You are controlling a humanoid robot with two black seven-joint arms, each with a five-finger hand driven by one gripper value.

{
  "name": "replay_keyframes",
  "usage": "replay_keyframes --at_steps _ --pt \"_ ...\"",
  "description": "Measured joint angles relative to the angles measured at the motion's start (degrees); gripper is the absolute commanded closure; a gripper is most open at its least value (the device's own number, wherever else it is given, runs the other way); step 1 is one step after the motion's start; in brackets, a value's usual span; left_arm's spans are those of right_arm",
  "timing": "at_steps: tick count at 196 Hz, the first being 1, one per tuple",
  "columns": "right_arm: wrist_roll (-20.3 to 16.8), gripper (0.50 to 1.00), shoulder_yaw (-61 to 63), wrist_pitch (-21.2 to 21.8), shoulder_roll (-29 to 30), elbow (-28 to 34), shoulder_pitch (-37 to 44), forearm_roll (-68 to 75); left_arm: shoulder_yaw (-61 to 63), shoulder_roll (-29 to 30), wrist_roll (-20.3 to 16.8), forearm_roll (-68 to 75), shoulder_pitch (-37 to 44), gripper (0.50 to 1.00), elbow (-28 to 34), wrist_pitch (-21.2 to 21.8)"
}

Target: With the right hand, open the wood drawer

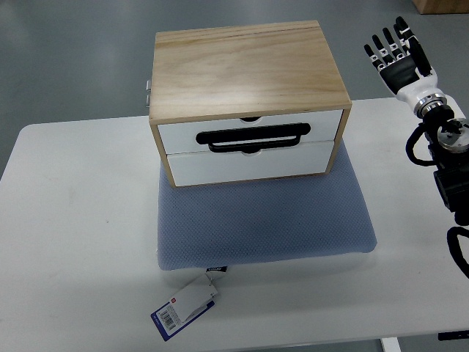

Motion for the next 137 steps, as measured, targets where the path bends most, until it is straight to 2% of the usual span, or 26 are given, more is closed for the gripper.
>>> replay_keyframes --at_steps 81,108,137 --pt "-0.38 0.554 -1.05 0.12 -1.75 0.20 0.60 -0.64 -0.44 0.00 -0.02 -0.05 -0.07 0.500 -0.45 0.50" --pt "-0.45 0.554 -6.46 -0.15 -3.46 0.50 3.48 -0.90 -0.45 0.00 -0.04 0.09 -0.10 0.500 -0.68 -0.03" --pt "-0.30 0.554 -16.66 -0.22 -9.03 0.74 9.38 -0.90 -0.40 0.00 -0.04 0.29 -0.10 0.500 -1.78 -0.16"
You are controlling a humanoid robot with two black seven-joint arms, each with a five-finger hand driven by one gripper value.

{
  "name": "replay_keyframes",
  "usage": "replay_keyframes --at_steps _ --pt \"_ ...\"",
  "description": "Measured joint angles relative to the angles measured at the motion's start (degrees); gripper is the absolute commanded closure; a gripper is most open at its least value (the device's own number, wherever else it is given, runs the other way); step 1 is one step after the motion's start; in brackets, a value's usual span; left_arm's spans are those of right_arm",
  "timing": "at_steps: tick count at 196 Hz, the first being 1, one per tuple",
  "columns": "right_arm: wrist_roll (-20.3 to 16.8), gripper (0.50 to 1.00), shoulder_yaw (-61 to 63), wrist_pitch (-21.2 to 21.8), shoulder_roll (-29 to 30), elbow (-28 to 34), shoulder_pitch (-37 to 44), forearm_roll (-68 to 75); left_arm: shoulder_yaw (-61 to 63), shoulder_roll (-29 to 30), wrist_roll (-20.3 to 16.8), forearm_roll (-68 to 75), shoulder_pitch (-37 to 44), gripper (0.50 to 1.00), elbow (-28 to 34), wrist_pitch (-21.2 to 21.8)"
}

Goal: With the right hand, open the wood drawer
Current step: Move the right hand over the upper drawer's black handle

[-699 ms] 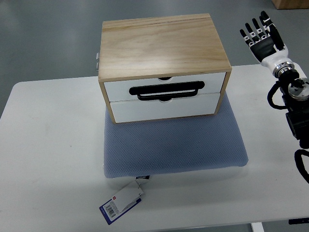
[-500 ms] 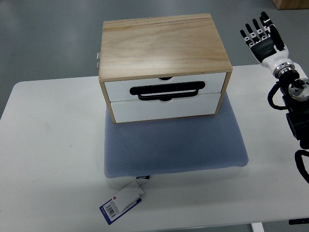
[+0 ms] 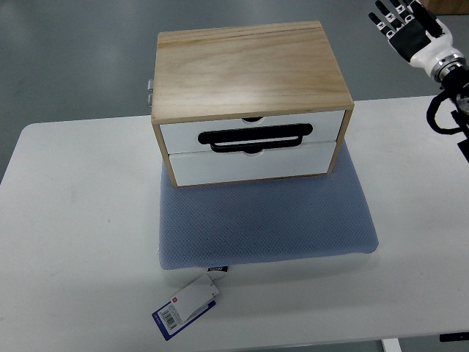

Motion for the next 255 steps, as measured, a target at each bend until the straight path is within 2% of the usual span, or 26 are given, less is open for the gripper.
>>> replay_keyframes --at_steps 41,68,89,127,152,177,205,255 --pt "-0.21 0.554 -19.14 0.51 -7.06 2.93 10.81 -1.10 -0.01 0.00 -0.01 0.00 -0.02 0.500 -1.07 0.00" --pt "-2.04 0.556 -36.43 2.73 -12.57 10.85 21.29 -6.87 0.04 0.00 -0.01 0.02 -0.07 0.500 -1.88 -0.03" --pt "-7.15 0.556 -47.58 3.41 -14.73 17.30 29.33 -10.97 0.06 0.00 -0.01 0.02 -0.14 0.500 -2.34 -0.03" --pt "-19.87 0.556 -64.01 7.20 -14.70 27.96 45.61 -11.78 0.06 0.00 0.00 -0.04 -0.16 0.500 -2.59 -0.09" --pt "-24.57 0.556 -72.56 8.15 -11.84 35.70 53.20 -11.68 -0.02 0.00 0.00 -0.10 -0.18 0.500 -2.65 -0.10" --pt "-27.04 0.556 -76.64 8.13 -9.02 42.72 56.59 -11.13 -0.04 0.00 0.00 -0.29 -0.18 0.500 -2.51 -0.10" --pt "-28.01 0.556 -77.77 7.22 -7.17 47.01 57.13 -9.41 -0.11 0.00 0.00 -0.36 -0.12 0.500 -2.38 -0.10" --pt "-28.18 0.556 -78.02 6.53 -3.41 49.16 56.46 -8.27 -0.13 0.00 0.00 -0.38 -0.09 0.500 -2.45 -0.01"
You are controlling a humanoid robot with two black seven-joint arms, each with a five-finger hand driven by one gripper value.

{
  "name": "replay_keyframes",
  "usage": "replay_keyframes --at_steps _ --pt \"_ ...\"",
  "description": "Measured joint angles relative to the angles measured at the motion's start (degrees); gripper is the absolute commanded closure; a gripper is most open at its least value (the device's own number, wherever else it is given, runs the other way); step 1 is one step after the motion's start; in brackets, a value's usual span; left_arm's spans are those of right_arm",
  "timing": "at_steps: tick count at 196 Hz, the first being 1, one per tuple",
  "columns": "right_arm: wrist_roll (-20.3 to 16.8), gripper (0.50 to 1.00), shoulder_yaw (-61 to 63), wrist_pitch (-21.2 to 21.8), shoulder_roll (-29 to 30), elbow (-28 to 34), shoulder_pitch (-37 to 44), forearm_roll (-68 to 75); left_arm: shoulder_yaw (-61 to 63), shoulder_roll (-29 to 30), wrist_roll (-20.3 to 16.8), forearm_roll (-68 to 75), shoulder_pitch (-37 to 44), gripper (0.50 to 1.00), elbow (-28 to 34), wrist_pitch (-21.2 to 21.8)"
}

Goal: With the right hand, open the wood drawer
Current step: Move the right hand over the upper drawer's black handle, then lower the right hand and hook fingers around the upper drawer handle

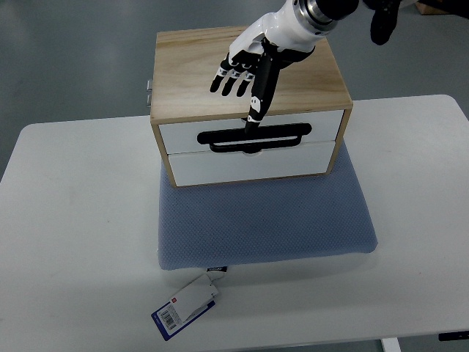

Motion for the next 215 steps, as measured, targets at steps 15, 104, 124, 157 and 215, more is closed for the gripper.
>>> replay_keyframes --at_steps 15,104,124,157,215 --pt "0.00 0.556 0.01 0.00 0.51 0.02 -0.55 0.03 0.00 0.00 0.00 0.00 0.00 0.500 -0.01 0.00" --pt "0.00 0.556 0.09 0.37 2.13 0.03 -4.38 0.98 0.00 0.00 0.00 0.00 0.09 0.500 0.40 0.00" --pt "0.00 0.556 0.09 0.29 2.21 -0.14 -5.65 0.65 0.00 0.00 0.00 0.00 0.09 0.500 0.52 0.00" --pt "0.00 0.556 -0.16 -0.12 2.33 -0.78 -7.01 -0.73 0.00 0.00 0.00 0.00 0.09 0.500 0.56 0.00" --pt "0.00 0.556 -1.60 -1.14 2.67 -1.34 -8.51 -3.35 -0.05 0.00 0.00 0.02 0.17 0.500 0.60 0.00"
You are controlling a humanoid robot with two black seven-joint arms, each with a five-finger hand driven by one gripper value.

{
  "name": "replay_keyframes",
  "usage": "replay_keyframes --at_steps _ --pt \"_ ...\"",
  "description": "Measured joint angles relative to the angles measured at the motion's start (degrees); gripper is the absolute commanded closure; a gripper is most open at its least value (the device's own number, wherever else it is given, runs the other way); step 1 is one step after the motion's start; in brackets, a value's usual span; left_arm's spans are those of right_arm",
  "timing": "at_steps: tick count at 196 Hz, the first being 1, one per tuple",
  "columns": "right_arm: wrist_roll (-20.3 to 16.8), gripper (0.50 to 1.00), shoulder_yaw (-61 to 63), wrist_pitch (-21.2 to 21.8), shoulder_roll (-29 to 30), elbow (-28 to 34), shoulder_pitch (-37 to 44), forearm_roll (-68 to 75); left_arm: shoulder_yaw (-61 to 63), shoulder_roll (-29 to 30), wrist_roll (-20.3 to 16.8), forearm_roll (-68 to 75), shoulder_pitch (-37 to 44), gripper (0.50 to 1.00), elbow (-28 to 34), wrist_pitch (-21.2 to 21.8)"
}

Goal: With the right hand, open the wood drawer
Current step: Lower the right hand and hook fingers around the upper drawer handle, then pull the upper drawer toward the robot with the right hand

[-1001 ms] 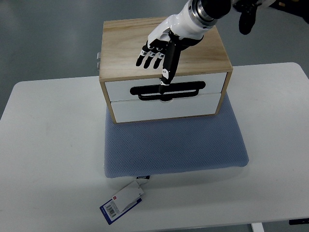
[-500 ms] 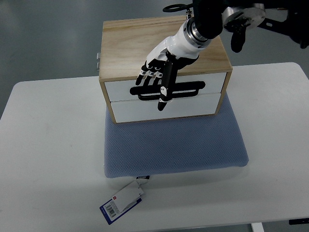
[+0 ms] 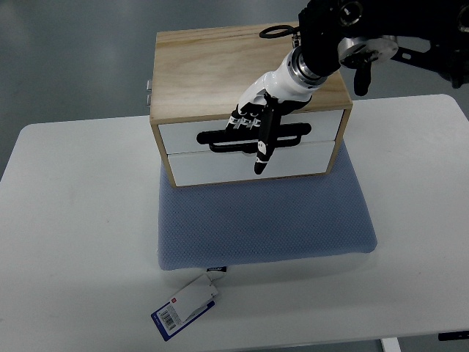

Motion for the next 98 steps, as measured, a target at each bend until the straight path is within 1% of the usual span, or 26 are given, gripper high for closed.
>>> replay_keyframes --at_steps 61,98 --pt "0.00 0.556 -1.35 -1.08 0.42 -0.47 -1.80 -2.90 0.14 0.00 0.00 0.00 0.00 0.500 -0.08 0.00" --pt "0.00 0.556 -2.14 -0.89 0.30 -0.47 -2.78 -3.97 0.07 0.00 0.00 0.00 0.00 0.500 -0.01 0.00"
